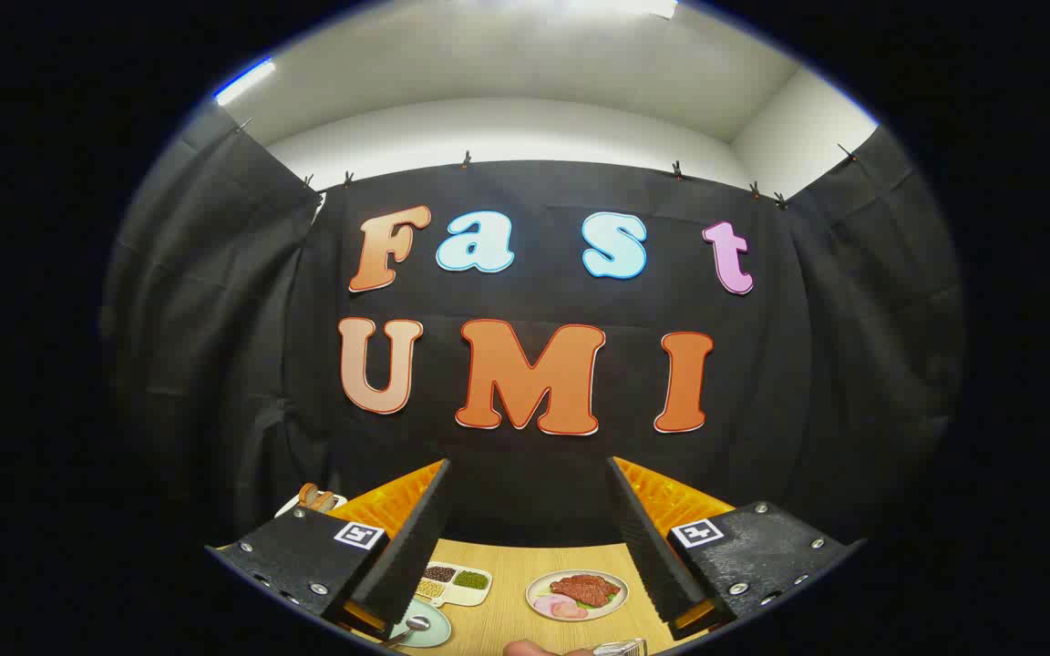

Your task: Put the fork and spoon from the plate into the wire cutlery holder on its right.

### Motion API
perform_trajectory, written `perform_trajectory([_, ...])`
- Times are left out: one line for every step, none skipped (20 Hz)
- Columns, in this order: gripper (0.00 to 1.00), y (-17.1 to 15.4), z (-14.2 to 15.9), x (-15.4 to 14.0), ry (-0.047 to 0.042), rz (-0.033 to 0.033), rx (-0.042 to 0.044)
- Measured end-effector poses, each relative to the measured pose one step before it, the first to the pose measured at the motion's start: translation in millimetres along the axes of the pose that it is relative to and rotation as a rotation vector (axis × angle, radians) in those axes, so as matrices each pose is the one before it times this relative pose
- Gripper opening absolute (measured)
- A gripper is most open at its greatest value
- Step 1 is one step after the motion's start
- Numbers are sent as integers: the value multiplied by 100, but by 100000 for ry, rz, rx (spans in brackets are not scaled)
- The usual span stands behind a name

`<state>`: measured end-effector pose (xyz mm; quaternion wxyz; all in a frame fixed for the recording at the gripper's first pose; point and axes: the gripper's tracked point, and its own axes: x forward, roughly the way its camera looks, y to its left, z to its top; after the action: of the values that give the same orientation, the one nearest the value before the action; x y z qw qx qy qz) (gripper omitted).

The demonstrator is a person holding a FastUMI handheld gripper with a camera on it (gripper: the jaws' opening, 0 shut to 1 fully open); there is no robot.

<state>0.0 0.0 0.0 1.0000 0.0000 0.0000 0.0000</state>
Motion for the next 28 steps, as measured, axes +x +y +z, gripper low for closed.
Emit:
perform_trajectory([98, -74, 4, -23, -71, 491, 245])
perform_trajectory([98, -8, 59, -42, -259, 266, 202])
perform_trajectory([98, -7, 155, -10, -324, 139, 289])
perform_trajectory([98, -38, 87, 5, -348, 199, 203])
perform_trajectory([98, 92, 40, -52, -190, 96, 64])
perform_trajectory([98, 72, -36, -46, -49, 272, -6])
perform_trajectory([98, 38, -47, 36, 189, -11, -215])
perform_trajectory([98, 22, -129, -131, 381, 294, 91])
perform_trajectory([98, 114, -13, 14, 195, 113, 267])
perform_trajectory([98, 50, -12, -13, 480, 15, 272])
perform_trajectory([98, 157, -99, -11, 401, -86, 150])
perform_trajectory([98, 113, 59, 43, 336, -7, 8])
perform_trajectory([99, 208, 64, 125, 213, 133, -78])
perform_trajectory([99, 256, 249, 135, -136, 148, -78])
perform_trajectory([98, 199, 152, 53, -78, 294, -131])
perform_trajectory([98, 421, 178, 9, -5, 645, -279])
perform_trajectory([98, 512, 168, 132, -285, 615, -403])
perform_trajectory([98, 559, 50, 167, 364, 803, -506])
perform_trajectory([98, 635, -306, 224, 804, 900, -415])
perform_trajectory([98, 599, -375, 173, 1569, 884, -625])
perform_trajectory([98, 572, -721, 138, 2296, 475, -874])
perform_trajectory([98, 544, -913, 168, 3231, 299, -1054])
perform_trajectory([98, 937, -931, 220, 3362, 1651, -716])
perform_trajectory([98, 905, -1115, 262, 4352, 1661, -512])
perform_trajectory([98, 951, -1272, 171, 4241, 2241, 103])
perform_trajectory([98, 1014, -1039, 479, 4547, 2151, 497])
perform_trajectory([98, 964, -921, 636, 4501, 2291, 808])
perform_trajectory([98, 764, -1083, 591, 5248, 1643, 779])
